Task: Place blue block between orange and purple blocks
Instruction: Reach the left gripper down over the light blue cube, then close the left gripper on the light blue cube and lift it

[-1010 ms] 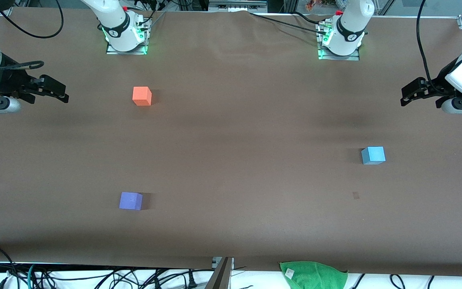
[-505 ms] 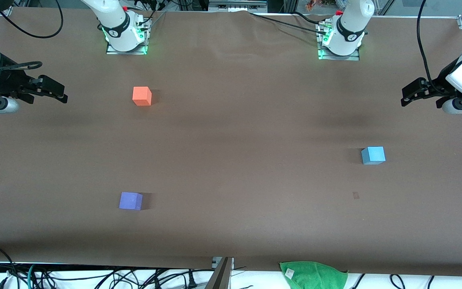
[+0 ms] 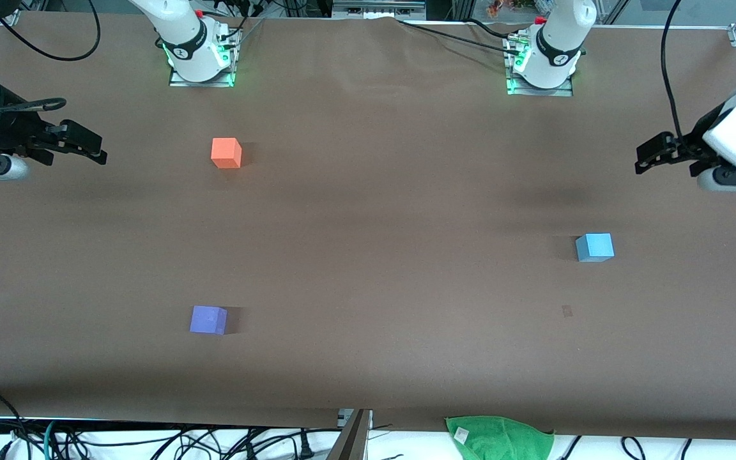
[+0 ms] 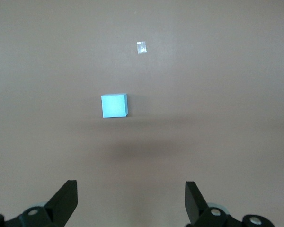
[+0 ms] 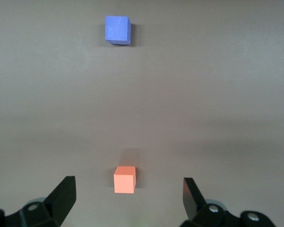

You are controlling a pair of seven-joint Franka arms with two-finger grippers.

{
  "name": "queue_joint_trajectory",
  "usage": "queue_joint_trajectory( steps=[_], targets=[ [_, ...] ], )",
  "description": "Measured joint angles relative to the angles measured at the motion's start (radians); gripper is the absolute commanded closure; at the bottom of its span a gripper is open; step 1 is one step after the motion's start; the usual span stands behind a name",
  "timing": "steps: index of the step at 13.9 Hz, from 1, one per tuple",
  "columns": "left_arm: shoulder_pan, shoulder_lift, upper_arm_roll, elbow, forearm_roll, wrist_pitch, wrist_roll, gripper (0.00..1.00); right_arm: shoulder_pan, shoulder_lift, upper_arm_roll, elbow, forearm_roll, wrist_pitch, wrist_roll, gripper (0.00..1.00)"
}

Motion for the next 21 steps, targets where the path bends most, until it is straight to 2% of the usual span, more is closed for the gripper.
queue_joint_trajectory(
  steps=[3, 6, 8, 11, 14, 18, 21],
  targets=[
    [0.040, 0.074, 0.004, -0.004, 0.001, 0.008, 0.002, 0.00, -0.008, 0.001, 0.000, 0.000, 0.000, 0.000, 0.000, 0.00],
    [0.073, 0.145, 0.006, -0.054, 0.001, 0.192, 0.029, 0.00, -0.010, 0.001, -0.003, 0.000, 0.000, 0.000, 0.000, 0.00],
    [0.076, 0.164, 0.006, -0.155, 0.001, 0.381, 0.036, 0.00, -0.011, 0.002, -0.003, 0.000, 0.000, -0.001, 0.000, 0.00],
    [0.078, 0.169, 0.006, -0.356, 0.001, 0.680, 0.041, 0.00, -0.011, 0.002, -0.003, 0.000, 0.000, -0.001, 0.000, 0.00],
    [0.080, 0.179, 0.006, -0.502, 0.001, 0.880, 0.062, 0.00, -0.011, 0.003, -0.003, 0.000, 0.000, -0.001, 0.000, 0.00],
    [0.085, 0.274, 0.006, -0.547, 0.001, 1.049, 0.071, 0.00, -0.011, 0.003, -0.003, 0.000, 0.001, -0.001, 0.000, 0.00],
    [0.097, 0.334, 0.006, -0.547, 0.001, 1.095, 0.075, 0.00, -0.011, 0.003, -0.003, 0.000, 0.001, -0.001, 0.000, 0.00]
  ],
)
